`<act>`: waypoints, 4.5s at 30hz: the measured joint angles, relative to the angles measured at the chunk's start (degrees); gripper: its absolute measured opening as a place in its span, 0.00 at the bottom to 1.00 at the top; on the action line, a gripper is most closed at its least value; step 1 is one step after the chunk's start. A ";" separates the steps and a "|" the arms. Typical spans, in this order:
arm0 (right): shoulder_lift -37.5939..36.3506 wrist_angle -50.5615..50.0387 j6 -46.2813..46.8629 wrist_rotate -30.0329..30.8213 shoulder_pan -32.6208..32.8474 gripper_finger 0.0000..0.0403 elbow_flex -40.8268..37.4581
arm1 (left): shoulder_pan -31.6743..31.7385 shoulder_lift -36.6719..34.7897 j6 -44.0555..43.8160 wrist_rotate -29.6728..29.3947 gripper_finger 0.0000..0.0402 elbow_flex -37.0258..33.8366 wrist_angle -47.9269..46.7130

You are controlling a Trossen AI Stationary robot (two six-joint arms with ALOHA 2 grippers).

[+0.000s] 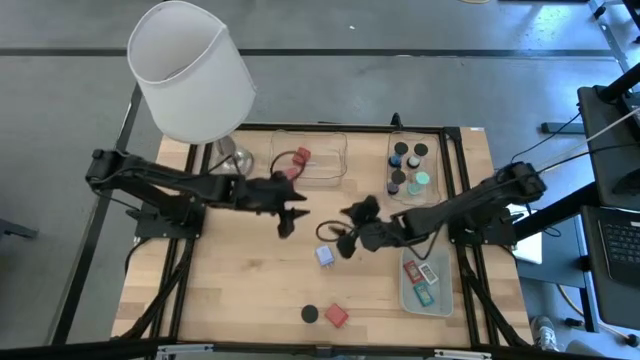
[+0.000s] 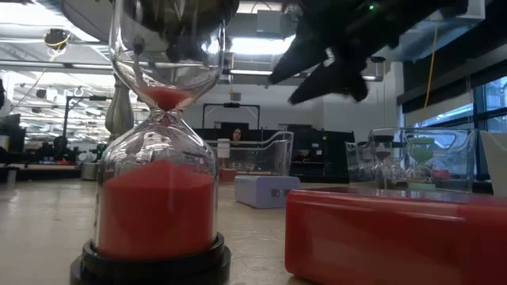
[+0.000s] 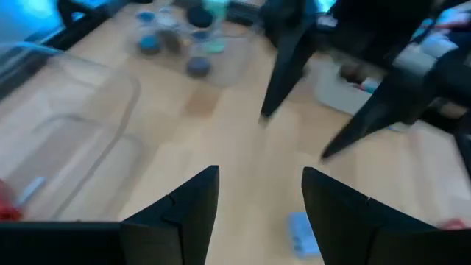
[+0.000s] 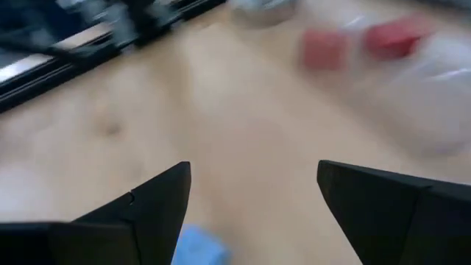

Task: Pick & Place Office items
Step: Put the blue charger adapter into the left transparent bin

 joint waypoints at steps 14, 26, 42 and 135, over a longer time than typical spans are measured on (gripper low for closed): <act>12.03 6.48 -40.75 -8.78 4.62 0.76 1.14 | -10.78 -0.68 -0.02 -6.28 0.47 0.04 -3.94; 12.29 7.81 -31.86 -26.31 -1.83 0.80 1.18 | -14.09 -0.68 -3.60 -12.75 0.47 0.04 -7.83; 16.93 12.77 -40.51 -32.31 -3.60 0.95 1.09 | -13.94 -0.66 -3.60 -15.64 0.47 0.04 -8.60; 27.22 -12.80 -27.86 -29.59 -39.21 0.72 31.08 | -13.93 -0.64 -0.12 -31.62 0.47 0.04 -11.14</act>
